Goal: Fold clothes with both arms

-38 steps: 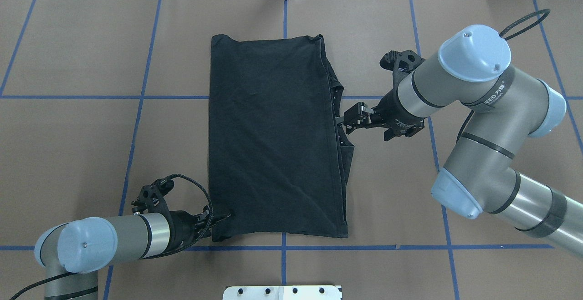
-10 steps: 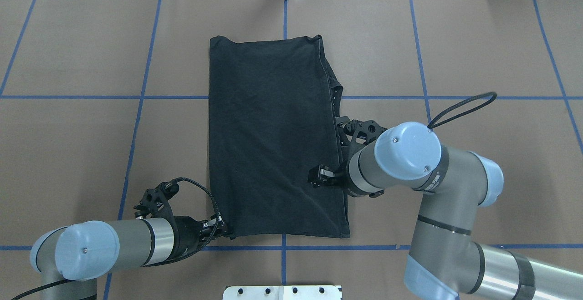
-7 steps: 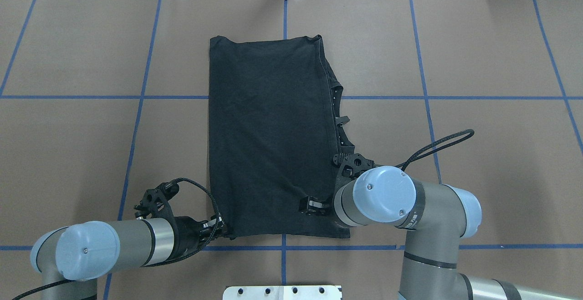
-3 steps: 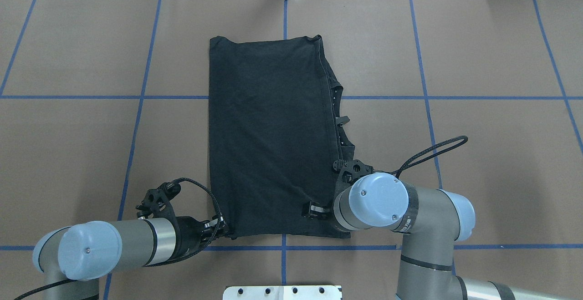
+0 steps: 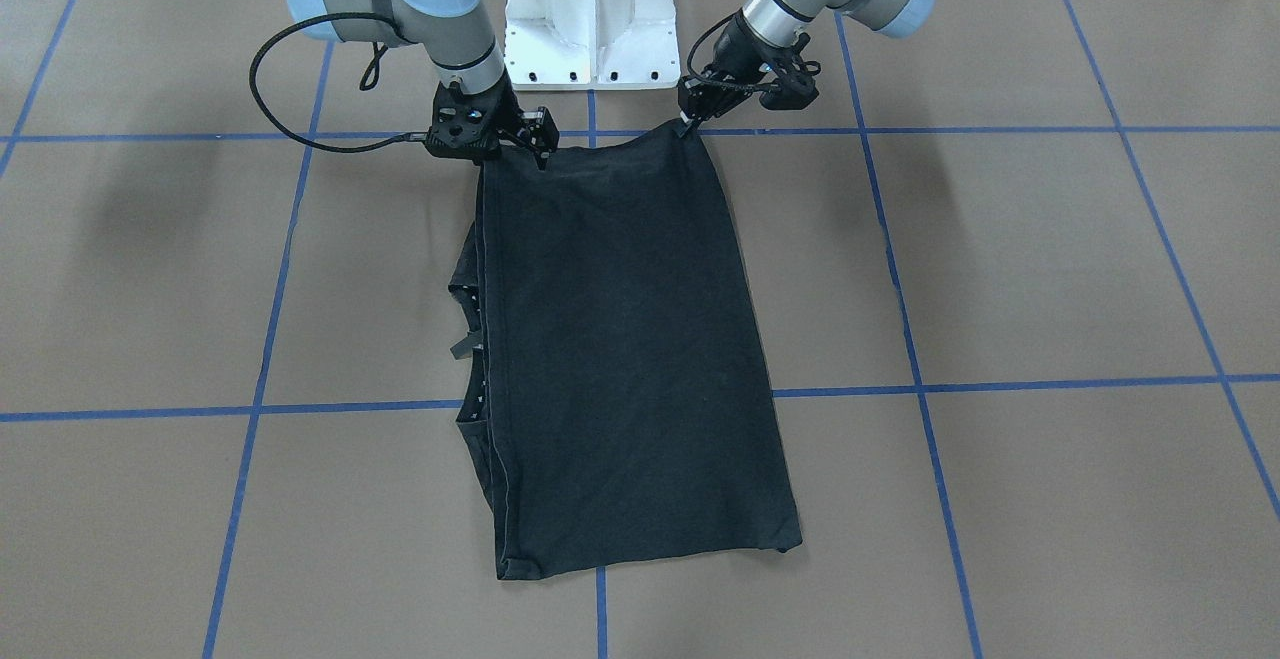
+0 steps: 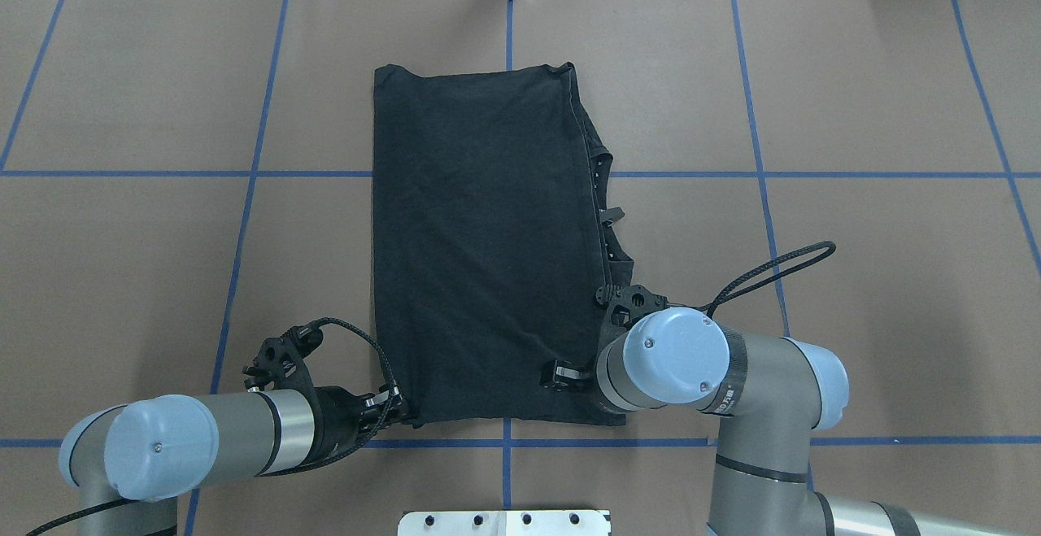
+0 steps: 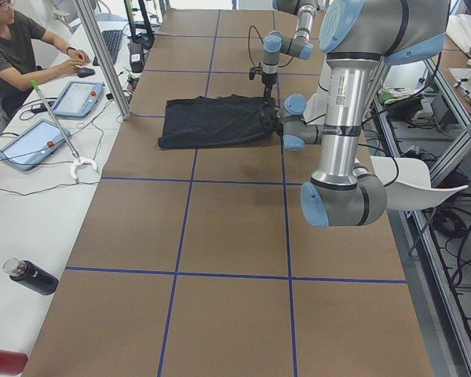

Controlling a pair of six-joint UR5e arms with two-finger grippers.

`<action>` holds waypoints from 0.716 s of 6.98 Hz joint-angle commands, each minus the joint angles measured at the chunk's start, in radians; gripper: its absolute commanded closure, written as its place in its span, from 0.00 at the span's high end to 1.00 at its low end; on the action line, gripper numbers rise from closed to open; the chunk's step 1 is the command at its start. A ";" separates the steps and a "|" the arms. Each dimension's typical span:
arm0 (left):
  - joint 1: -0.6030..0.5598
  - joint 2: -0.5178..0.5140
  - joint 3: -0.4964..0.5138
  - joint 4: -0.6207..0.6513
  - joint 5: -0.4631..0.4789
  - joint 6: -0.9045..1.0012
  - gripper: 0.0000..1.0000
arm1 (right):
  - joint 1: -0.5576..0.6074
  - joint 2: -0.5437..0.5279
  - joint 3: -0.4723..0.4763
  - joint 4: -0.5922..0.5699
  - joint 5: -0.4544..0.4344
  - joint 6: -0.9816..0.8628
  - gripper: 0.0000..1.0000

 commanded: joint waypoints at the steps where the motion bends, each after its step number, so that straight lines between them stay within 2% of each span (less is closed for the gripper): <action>1: 0.000 0.001 -0.001 0.000 0.000 0.000 0.00 | -0.002 0.003 -0.001 -0.002 -0.001 0.006 1.00; 3: 0.000 0.001 -0.003 0.000 0.000 0.000 0.00 | -0.003 0.003 -0.002 -0.003 -0.001 0.007 0.96; 4: -0.001 0.001 -0.004 0.000 0.000 0.000 0.00 | -0.002 0.003 -0.002 -0.003 -0.001 0.006 0.87; 5: -0.002 0.001 -0.004 0.000 0.000 0.000 0.00 | -0.002 0.003 -0.002 -0.005 -0.001 0.006 0.87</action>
